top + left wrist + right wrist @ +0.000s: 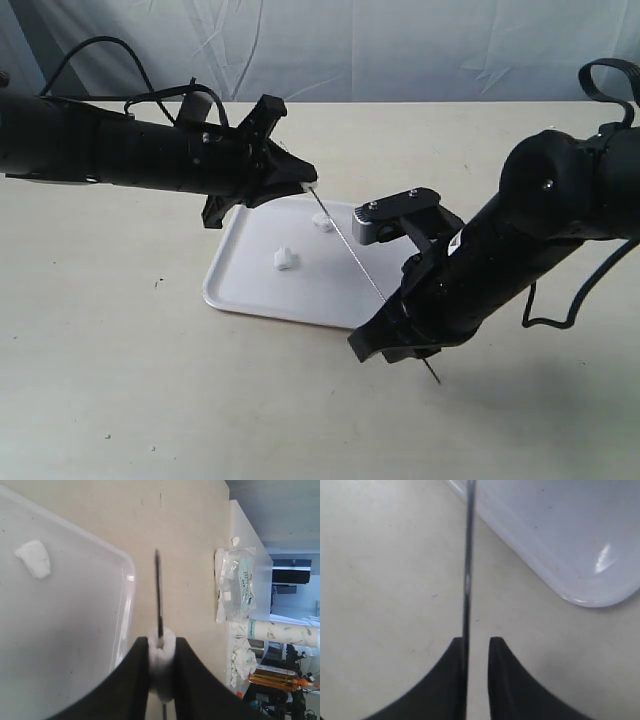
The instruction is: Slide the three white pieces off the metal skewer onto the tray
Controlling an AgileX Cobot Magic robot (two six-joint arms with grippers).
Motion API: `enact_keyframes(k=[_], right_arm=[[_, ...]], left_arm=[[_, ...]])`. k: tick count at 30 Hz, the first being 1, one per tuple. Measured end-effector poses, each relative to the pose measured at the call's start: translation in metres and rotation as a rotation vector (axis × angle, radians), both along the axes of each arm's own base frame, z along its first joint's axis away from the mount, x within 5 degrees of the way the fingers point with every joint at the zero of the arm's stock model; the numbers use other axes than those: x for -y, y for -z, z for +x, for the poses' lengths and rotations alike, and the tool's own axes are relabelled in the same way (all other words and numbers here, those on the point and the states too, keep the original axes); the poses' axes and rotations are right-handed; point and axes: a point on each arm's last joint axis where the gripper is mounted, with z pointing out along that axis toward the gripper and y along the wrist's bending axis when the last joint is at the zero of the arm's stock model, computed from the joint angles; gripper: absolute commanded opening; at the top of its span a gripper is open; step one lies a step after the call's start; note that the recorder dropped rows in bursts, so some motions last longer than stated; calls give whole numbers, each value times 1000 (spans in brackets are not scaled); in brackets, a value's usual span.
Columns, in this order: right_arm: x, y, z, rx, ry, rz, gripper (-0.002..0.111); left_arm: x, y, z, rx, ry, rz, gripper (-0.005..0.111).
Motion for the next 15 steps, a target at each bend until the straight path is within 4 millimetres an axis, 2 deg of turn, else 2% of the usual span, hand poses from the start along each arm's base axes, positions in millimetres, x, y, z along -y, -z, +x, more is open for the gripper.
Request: enact_keyframes(k=[12, 15], right_arm=[[3, 1, -12, -118, -50, -36, 0], [3, 1, -11, -112, -56, -36, 9]], left_arm=[[-3, 3, 3, 2, -39, 39, 15], [-3, 3, 3, 2, -39, 39, 15]])
